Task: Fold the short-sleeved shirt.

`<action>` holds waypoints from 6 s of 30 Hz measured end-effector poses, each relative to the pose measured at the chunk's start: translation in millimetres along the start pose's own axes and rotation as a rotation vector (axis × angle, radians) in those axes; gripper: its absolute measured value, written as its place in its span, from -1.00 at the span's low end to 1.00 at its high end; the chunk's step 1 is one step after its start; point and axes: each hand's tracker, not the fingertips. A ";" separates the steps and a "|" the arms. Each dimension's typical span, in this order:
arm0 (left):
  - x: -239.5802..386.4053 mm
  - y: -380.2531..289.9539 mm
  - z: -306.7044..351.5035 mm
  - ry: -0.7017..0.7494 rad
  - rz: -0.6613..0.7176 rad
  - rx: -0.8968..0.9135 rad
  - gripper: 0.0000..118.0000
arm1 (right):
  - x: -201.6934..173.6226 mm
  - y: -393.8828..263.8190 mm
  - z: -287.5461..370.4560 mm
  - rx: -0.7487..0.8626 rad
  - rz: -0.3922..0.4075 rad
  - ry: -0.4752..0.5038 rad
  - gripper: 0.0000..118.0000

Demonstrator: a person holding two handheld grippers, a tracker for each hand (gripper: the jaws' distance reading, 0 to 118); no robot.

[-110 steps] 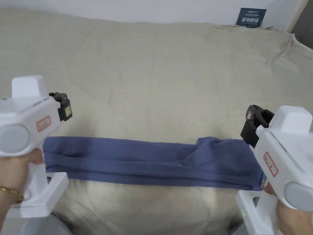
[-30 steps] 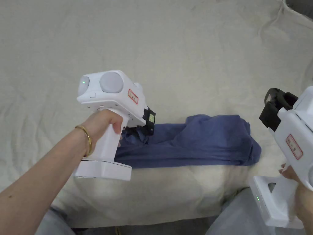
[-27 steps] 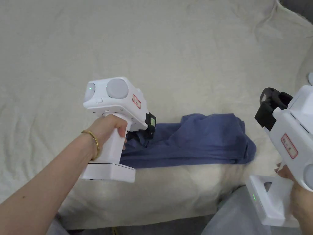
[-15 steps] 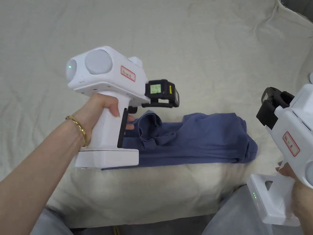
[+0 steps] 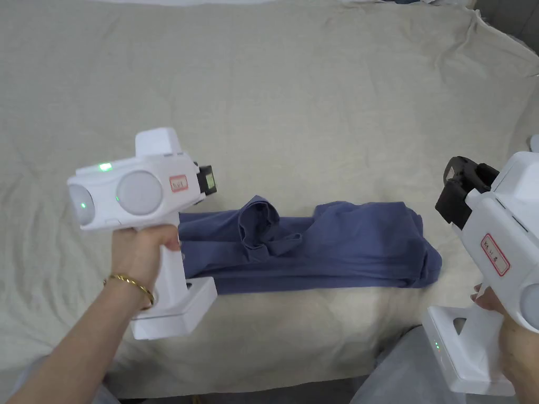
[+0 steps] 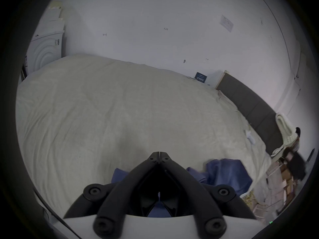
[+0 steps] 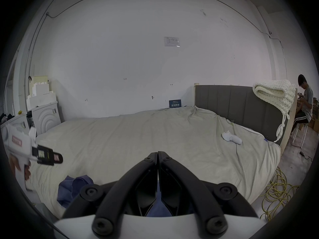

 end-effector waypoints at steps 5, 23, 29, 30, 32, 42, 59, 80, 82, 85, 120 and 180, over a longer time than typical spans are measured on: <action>19.3 -42.1 -30.6 0.023 -0.112 -0.014 -1.00 | 7.0 -2.4 -0.8 -0.012 0.009 -0.011 -0.99; 108.6 -93.2 -57.5 -0.246 -0.177 -0.256 -1.00 | 14.9 -10.4 5.1 -0.052 0.002 -0.042 -0.99; 96.3 -36.2 -21.9 -0.339 -0.088 -0.156 -1.00 | 14.2 -5.6 5.0 -0.039 0.002 -0.035 -0.99; 88.0 -23.5 -16.6 -0.351 -0.062 -0.150 -1.00 | 13.0 -4.6 5.5 -0.035 0.000 -0.032 -0.99; 68.1 -1.2 -5.3 -0.353 -0.012 -0.115 -1.00 | 9.1 -3.0 6.4 -0.031 0.000 -0.027 -0.99; -51.4 56.6 10.3 -0.325 0.123 -0.224 -1.00 | -10.8 -3.5 4.4 -0.038 0.013 0.024 -0.99; -117.8 -0.8 -41.8 -0.395 0.266 -0.573 0.98 | -24.1 -1.3 -2.3 -0.063 0.053 0.013 -0.99; -85.3 5.1 -37.5 -0.274 0.280 -0.549 -0.94 | -18.2 -11.8 -6.3 -0.102 0.044 0.003 -0.99; -86.5 15.8 -28.4 -0.272 0.283 -0.545 -0.94 | -17.2 -10.6 -5.9 -0.097 0.038 0.003 -0.99; -95.1 31.3 -12.6 -0.281 0.266 -0.526 -0.95 | -16.3 -8.7 -4.4 -0.089 0.030 0.006 -0.99; -42.7 95.9 55.6 -0.070 -0.084 -0.502 -0.95 | -7.7 -13.7 -7.0 -0.049 -0.034 0.062 -0.99; 74.2 -95.5 -64.0 0.011 -0.243 -0.111 -1.00 | 4.9 -15.4 1.9 -0.098 0.005 0.003 -0.99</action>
